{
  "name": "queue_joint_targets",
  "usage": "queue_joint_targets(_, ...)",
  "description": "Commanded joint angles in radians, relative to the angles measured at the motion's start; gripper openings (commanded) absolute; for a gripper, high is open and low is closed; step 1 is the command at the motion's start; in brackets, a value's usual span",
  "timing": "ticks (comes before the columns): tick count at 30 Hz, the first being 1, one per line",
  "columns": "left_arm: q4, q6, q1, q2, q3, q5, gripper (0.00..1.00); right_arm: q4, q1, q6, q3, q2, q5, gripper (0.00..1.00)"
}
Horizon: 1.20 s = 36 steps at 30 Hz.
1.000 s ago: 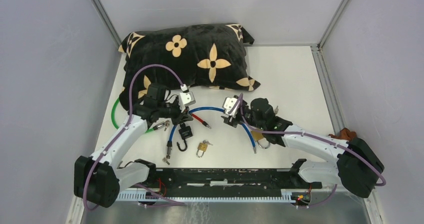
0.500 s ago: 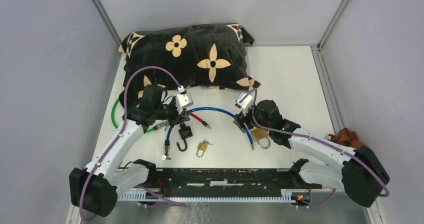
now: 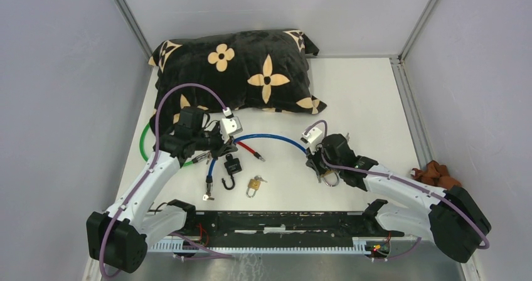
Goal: Lock with the key
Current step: Pick up the lock from the center of the board, then lock the lock.
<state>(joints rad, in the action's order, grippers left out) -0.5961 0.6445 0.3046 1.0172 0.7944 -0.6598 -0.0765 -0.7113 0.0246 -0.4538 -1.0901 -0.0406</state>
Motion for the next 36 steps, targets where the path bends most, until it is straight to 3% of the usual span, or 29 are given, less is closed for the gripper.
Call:
queue_joint_targets(1,0.049,-0.053,-0.002,-0.024,0.029,-0.03,0.02,0.001,0.003,0.028,-0.047,0.056,0.004,0.0)
queue_joint_targets(3,0.053,-0.087,-0.001,-0.031,0.031,-0.051,0.05,0.03,0.003,0.031,-0.099,0.086,-0.024,0.0)
queue_joint_targets(8,0.068,-0.139,-0.002,-0.08,-0.002,-0.129,0.28,0.174,0.003,0.009,-0.224,0.154,-0.056,0.0)
queue_joint_targets(16,0.336,-0.352,-0.001,-0.158,-0.139,-0.152,0.5,0.318,0.002,-0.016,-0.401,0.104,-0.194,0.0)
queue_joint_targets(26,0.579,-0.488,0.0,-0.215,-0.292,-0.132,0.53,0.373,0.002,-0.016,-0.549,0.066,-0.207,0.0)
queue_joint_targets(36,0.651,-0.499,-0.001,-0.251,-0.367,-0.184,0.54,0.374,0.002,-0.043,-0.644,0.043,-0.164,0.0)
